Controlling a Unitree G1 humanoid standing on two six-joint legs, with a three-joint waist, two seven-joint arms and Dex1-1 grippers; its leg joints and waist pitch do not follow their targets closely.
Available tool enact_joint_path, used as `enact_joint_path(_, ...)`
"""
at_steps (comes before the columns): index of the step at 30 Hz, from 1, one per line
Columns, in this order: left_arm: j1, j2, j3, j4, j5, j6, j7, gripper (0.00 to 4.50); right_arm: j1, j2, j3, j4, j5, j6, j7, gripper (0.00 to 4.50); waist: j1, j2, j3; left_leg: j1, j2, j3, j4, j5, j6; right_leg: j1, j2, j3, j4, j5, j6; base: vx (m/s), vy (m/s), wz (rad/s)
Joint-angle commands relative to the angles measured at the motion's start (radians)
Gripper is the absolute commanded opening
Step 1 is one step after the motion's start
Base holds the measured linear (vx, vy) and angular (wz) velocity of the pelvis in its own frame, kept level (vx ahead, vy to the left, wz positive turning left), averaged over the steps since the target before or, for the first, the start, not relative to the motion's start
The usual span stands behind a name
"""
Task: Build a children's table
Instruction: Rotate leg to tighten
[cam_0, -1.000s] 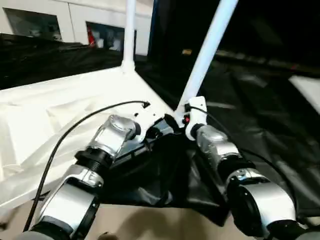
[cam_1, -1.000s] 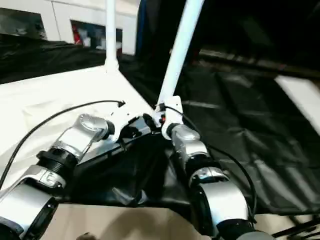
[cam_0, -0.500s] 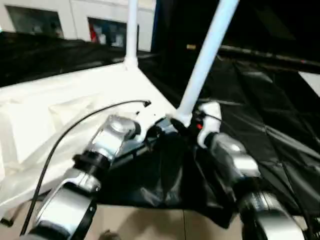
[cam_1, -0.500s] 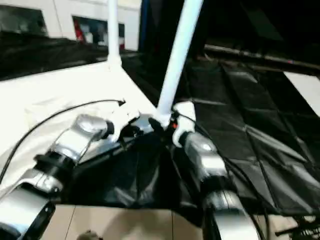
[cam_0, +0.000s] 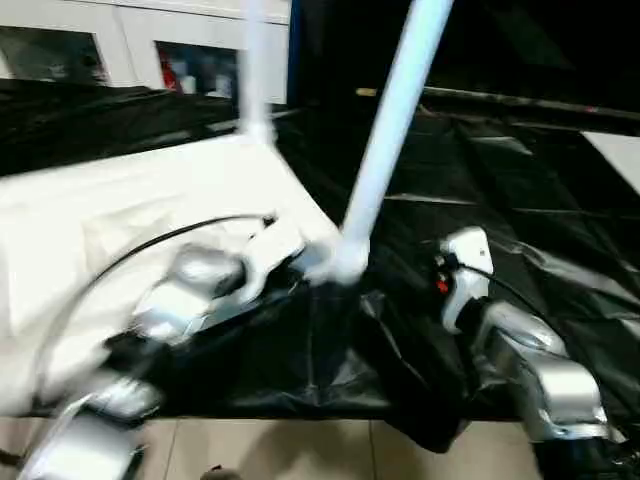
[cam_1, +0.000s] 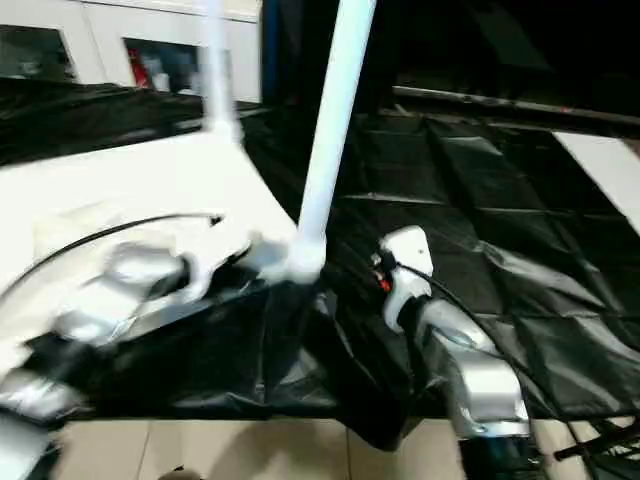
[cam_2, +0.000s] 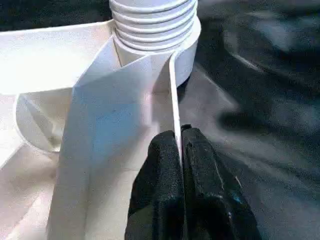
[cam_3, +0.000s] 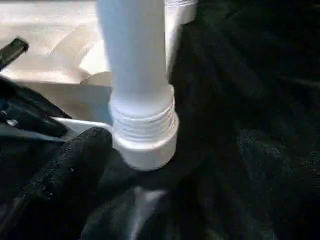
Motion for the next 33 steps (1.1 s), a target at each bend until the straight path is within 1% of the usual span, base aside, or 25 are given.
enact_joint_path(1,0.028,-0.003,-0.064,-0.034,-0.031,-0.036,-0.090,0.00,-0.017,-0.029,0.025,-0.012,0.008,0.005,0.056,4.47,0.001,0.011,-0.055,0.006,-0.003,0.011,-0.043,-0.219,0.008,0.045,-0.054,0.052,-0.078,-0.137,-0.127,0.000,0.000,0.00)
enact_joint_path(3,0.032,0.007,-0.073,-0.048,-0.036,-0.045,-0.115,0.00,-0.033,-0.054,0.042,0.007,0.012,0.005,0.106,4.47,0.005,0.009,-0.057,0.006,-0.003,0.011,-0.041,-0.216,0.009,0.047,-0.054,0.052,-0.074,-0.128,-0.134,0.000,0.000,0.00)
enact_joint_path(4,0.033,0.017,-0.081,-0.058,-0.032,-0.047,-0.130,0.00,-0.047,-0.079,0.063,0.027,0.014,0.000,0.151,4.47,0.008,0.004,-0.057,0.006,-0.002,0.011,-0.040,-0.216,0.011,0.048,-0.054,0.053,-0.071,-0.124,-0.136,0.000,0.000,0.00)
enact_joint_path(5,0.033,0.022,-0.085,-0.063,-0.029,-0.047,-0.137,0.00,-0.054,-0.093,0.074,0.037,0.014,-0.002,0.173,4.47,0.007,0.004,-0.057,0.005,-0.003,0.012,-0.039,-0.214,0.012,0.049,-0.054,0.054,-0.070,-0.125,-0.137,0.000,0.000,0.00)
enact_joint_path(7,0.030,0.029,-0.093,-0.066,-0.022,-0.056,-0.150,0.00,-0.067,-0.119,0.098,0.062,0.011,-0.008,0.221,4.47,0.015,0.006,-0.057,0.008,-0.002,0.013,-0.037,-0.213,0.012,0.047,-0.054,0.056,-0.070,-0.131,-0.135,0.000,0.000,0.00)
enact_joint_path(8,0.030,0.033,-0.096,-0.069,-0.022,-0.060,-0.160,0.00,-0.076,-0.133,0.114,0.080,-0.007,-0.025,0.238,4.47,0.019,0.004,-0.058,0.009,-0.002,0.014,-0.036,-0.209,0.012,0.047,-0.055,0.057,-0.070,-0.122,-0.137,0.000,0.000,0.00)
enact_joint_path(9,0.030,0.033,-0.096,-0.069,-0.022,-0.060,-0.160,0.00,-0.076,-0.133,0.114,0.080,-0.007,-0.025,0.238,4.47,0.019,0.002,-0.059,0.007,-0.003,0.014,-0.035,-0.204,0.012,0.048,-0.055,0.057,-0.068,-0.115,-0.140,0.000,0.000,0.00)
enact_joint_path(10,0.027,0.039,-0.099,-0.073,-0.023,-0.066,-0.176,0.00,-0.100,-0.152,0.135,0.124,-0.039,-0.061,0.255,4.47,0.022,-0.003,-0.062,0.006,-0.004,0.014,-0.032,-0.185,0.011,0.050,-0.055,0.056,-0.063,-0.087,-0.143,0.000,0.000,0.00)
enact_joint_path(11,0.025,0.041,-0.100,-0.076,-0.024,-0.067,-0.183,0.00,-0.116,-0.157,0.141,0.151,-0.050,-0.077,0.262,4.47,0.021,-0.002,-0.062,0.003,-0.005,0.012,-0.032,-0.175,0.009,0.052,-0.054,0.055,-0.059,-0.078,-0.145,0.000,0.000,0.00)
enact_joint_path(12,0.023,0.042,-0.101,-0.077,-0.025,-0.068,-0.188,0.00,-0.127,-0.159,0.143,0.169,-0.054,-0.086,0.267,4.47,0.022,0.001,-0.063,0.004,-0.006,0.013,-0.030,-0.170,0.007,0.051,-0.054,0.055,-0.058,-0.067,-0.151,0.000,0.000,0.00)
enact_joint_path(13,0.023,0.043,-0.102,-0.079,-0.027,-0.068,-0.192,0.00,-0.140,-0.160,0.145,0.188,-0.057,-0.096,0.273,4.47,0.020,-0.001,-0.063,0.003,-0.007,0.014,-0.029,-0.166,0.007,0.052,-0.053,0.056,-0.057,-0.062,-0.153,0.000,0.000,0.00)
enact_joint_path(14,0.022,0.043,-0.102,-0.079,-0.027,-0.068,-0.193,0.00,-0.144,-0.160,0.146,0.194,-0.057,-0.100,0.276,4.47,0.022,0.000,-0.063,0.005,-0.006,0.015,-0.028,-0.170,0.010,0.051,-0.053,0.056,-0.056,-0.054,-0.157,0.000,0.000,0.00)
enact_joint_path(15,0.022,0.044,-0.103,-0.081,-0.029,-0.068,-0.197,0.00,-0.156,-0.162,0.152,0.212,-0.055,-0.112,0.291,4.47,0.021,0.006,-0.063,0.003,-0.006,0.013,-0.028,-0.172,0.009,0.052,-0.054,0.056,-0.054,-0.052,-0.160,0.000,0.000,0.00)
enact_joint_path(16,0.019,0.046,-0.106,-0.081,-0.032,-0.068,-0.202,0.00,-0.186,-0.163,0.161,0.262,-0.046,-0.143,0.321,4.47,0.019,0.002,-0.063,0.002,-0.007,0.012,-0.027,-0.186,0.006,0.052,-0.054,0.055,-0.056,-0.065,-0.161,0.000,0.000,0.00)
enact_joint_path(17,0.019,0.046,-0.106,-0.081,-0.032,-0.068,-0.202,0.00,-0.186,-0.163,0.161,0.262,-0.046,-0.143,0.321,4.47,0.018,0.003,-0.063,0.002,-0.006,0.013,-0.026,-0.196,0.005,0.052,-0.055,0.055,-0.056,-0.078,-0.162,0.000,0.000,0.00)
enact_joint_path(18,0.016,0.043,-0.107,-0.073,-0.030,-0.073,-0.202,0.00,-0.217,-0.154,0.159,0.315,-0.044,-0.173,0.329,4.47,0.018,0.002,-0.063,0.003,-0.006,0.013,-0.025,-0.210,0.004,0.050,-0.056,0.055,-0.058,-0.099,-0.163,0.000,0.000,0.00)
enact_joint_path(19,0.016,0.043,-0.107,-0.073,-0.030,-0.073,-0.202,0.00,-0.217,-0.154,0.159,0.315,-0.044,-0.173,0.329,4.47,0.016,0.003,-0.062,0.002,-0.006,0.012,-0.026,-0.216,0.003,0.050,-0.056,0.055,-0.058,-0.111,-0.165,0.000,0.000,0.00)
enact_joint_path(22,0.013,0.040,-0.107,-0.065,-0.028,-0.076,-0.202,0.00,-0.243,-0.148,0.163,0.364,-0.047,-0.203,0.346,4.47,0.019,0.002,-0.062,0.004,-0.005,0.011,-0.024,-0.228,0.000,0.048,-0.056,0.055,-0.060,-0.139,-0.162,0.000,0.000,0.00)
enact_joint_path(25,0.014,0.040,-0.106,-0.064,-0.028,-0.075,-0.200,0.00,-0.258,-0.144,0.171,0.400,-0.053,-0.228,0.368,4.47,0.019,0.001,-0.064,0.002,-0.006,0.011,-0.022,-0.219,0.003,0.049,-0.055,0.055,-0.056,-0.120,-0.167,0.000,0.000,0.00)
enact_joint_path(26,0.014,0.040,-0.106,-0.063,-0.028,-0.075,-0.199,0.00,-0.262,-0.142,0.171,0.410,-0.052,-0.235,0.374,4.31,0.019,0.001,-0.064,0.003,-0.006,0.011,-0.022,-0.217,0.004,0.049,-0.054,0.055,-0.056,-0.117,-0.167,0.000,0.000,0.00)
enact_joint_path(27,0.014,0.040,-0.106,-0.063,-0.028,-0.075,-0.199,0.00,-0.263,-0.142,0.171,0.412,-0.052,-0.235,0.374,4.31,0.019,0.000,-0.064,0.003,-0.005,0.011,-0.022,-0.213,0.005,0.049,-0.055,0.055,-0.055,-0.111,-0.168,0.000,0.000,0.00)
enact_joint_path(29,0.015,0.043,-0.106,-0.063,-0.029,-0.074,-0.199,0.00,-0.280,-0.136,0.176,0.459,-0.055,-0.270,0.392,4.31,0.018,-0.001,-0.066,0.001,-0.007,0.011,-0.020,-0.206,0.008,0.050,-0.053,0.054,-0.053,-0.096,-0.175,0.000,0.000,0.00)
enact_joint_path(31,0.015,0.044,-0.106,-0.062,-0.029,-0.074,-0.198,0.00,-0.286,-0.135,0.178,0.477,-0.056,-0.284,0.401,3.98,0.018,-0.001,-0.066,0.002,-0.006,0.012,-0.019,-0.203,0.011,0.050,-0.053,0.055,-0.051,-0.092,-0.180,0.000,0.000,0.00)
enact_joint_path(32,0.015,0.044,-0.105,-0.061,-0.029,-0.074,-0.198,0.00,-0.290,-0.134,0.179,0.488,-0.055,-0.293,0.407,3.98,0.019,-0.004,-0.066,0.001,-0.006,0.012,-0.019,-0.199,0.013,0.051,-0.053,0.055,-0.051,-0.087,-0.180,0.000,0.000,0.00)
enact_joint_path(33,0.015,0.045,-0.105,-0.060,-0.028,-0.074,-0.197,0.00,-0.292,-0.134,0.180,0.495,-0.055,-0.298,0.411,3.93,0.019,-0.005,-0.067,0.001,-0.006,0.012,-0.019,-0.192,0.015,0.052,-0.053,0.054,-0.049,-0.078,-0.181,0.000,0.000,0.00)
